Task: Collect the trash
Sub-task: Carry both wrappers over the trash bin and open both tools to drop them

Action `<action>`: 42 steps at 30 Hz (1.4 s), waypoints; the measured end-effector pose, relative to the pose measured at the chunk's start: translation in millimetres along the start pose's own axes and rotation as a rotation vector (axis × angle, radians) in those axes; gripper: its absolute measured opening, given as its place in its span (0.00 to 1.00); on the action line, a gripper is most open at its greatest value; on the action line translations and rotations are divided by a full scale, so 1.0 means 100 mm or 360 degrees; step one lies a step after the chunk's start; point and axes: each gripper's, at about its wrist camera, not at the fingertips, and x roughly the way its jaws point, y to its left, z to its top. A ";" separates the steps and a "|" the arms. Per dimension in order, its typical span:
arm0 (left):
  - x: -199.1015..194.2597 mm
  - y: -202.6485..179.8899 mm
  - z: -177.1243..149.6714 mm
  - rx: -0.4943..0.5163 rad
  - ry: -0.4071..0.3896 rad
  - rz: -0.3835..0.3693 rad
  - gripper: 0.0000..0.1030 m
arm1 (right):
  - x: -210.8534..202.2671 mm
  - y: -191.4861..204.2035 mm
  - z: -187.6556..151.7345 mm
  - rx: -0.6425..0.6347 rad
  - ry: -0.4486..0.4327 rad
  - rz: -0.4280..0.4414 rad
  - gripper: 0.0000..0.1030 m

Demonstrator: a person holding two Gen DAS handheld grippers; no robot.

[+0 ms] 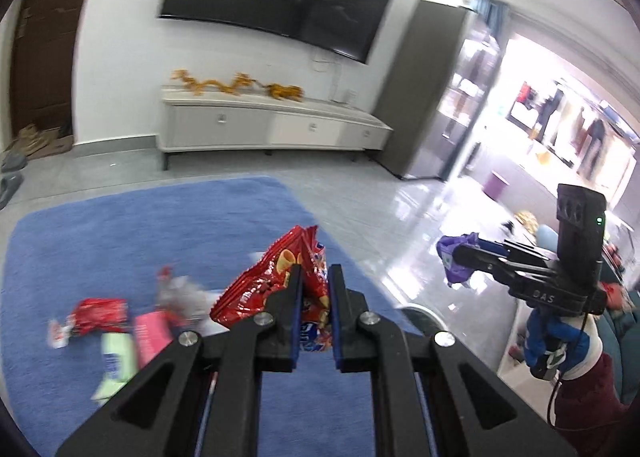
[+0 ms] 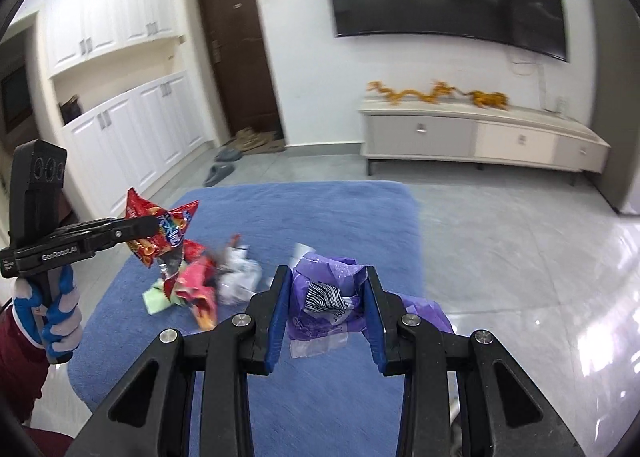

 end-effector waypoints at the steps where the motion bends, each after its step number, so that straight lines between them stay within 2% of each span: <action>1: 0.07 -0.12 0.01 0.0024 0.0012 -0.0033 0.11 | -0.06 -0.08 -0.04 0.0021 -0.0005 -0.0028 0.33; 5: 0.43 -0.63 0.07 0.0115 0.0086 -0.0181 0.11 | -0.28 -0.56 -0.27 0.0151 -0.0013 -0.0158 0.33; 10: 1.11 -1.28 0.07 0.0232 0.0268 -0.0319 0.11 | -0.40 -1.17 -0.63 0.0354 0.0028 -0.0294 0.34; 17: 2.06 -2.03 -0.10 0.0387 0.0554 -0.0426 0.11 | -0.32 -1.98 -1.24 0.0629 0.0165 -0.0445 0.34; 22: 2.73 -2.49 -0.37 0.0464 0.0760 -0.0436 0.11 | -0.14 -2.36 -1.66 0.0791 0.0273 -0.0462 0.35; 27: 3.16 -2.69 -0.61 0.0515 0.0873 -0.0377 0.11 | 0.12 -2.65 -1.95 0.0847 0.0394 -0.0428 0.36; 33: 3.53 -2.76 -0.72 0.0485 0.0973 -0.0320 0.12 | 0.38 -2.81 -2.17 0.0831 0.0489 -0.0389 0.40; 34: 3.59 -2.77 -0.73 0.0475 0.0991 -0.0323 0.14 | 0.41 -2.84 -2.20 0.0827 0.0505 -0.0386 0.43; 38: 3.72 -2.72 -0.74 0.0414 0.1033 -0.0345 0.35 | 0.49 -2.98 -2.26 0.0812 0.0541 -0.0385 0.52; 42: 3.79 -2.75 -0.76 0.0403 0.1052 -0.0354 0.37 | 0.46 -3.11 -2.34 0.0832 0.0545 -0.0407 0.53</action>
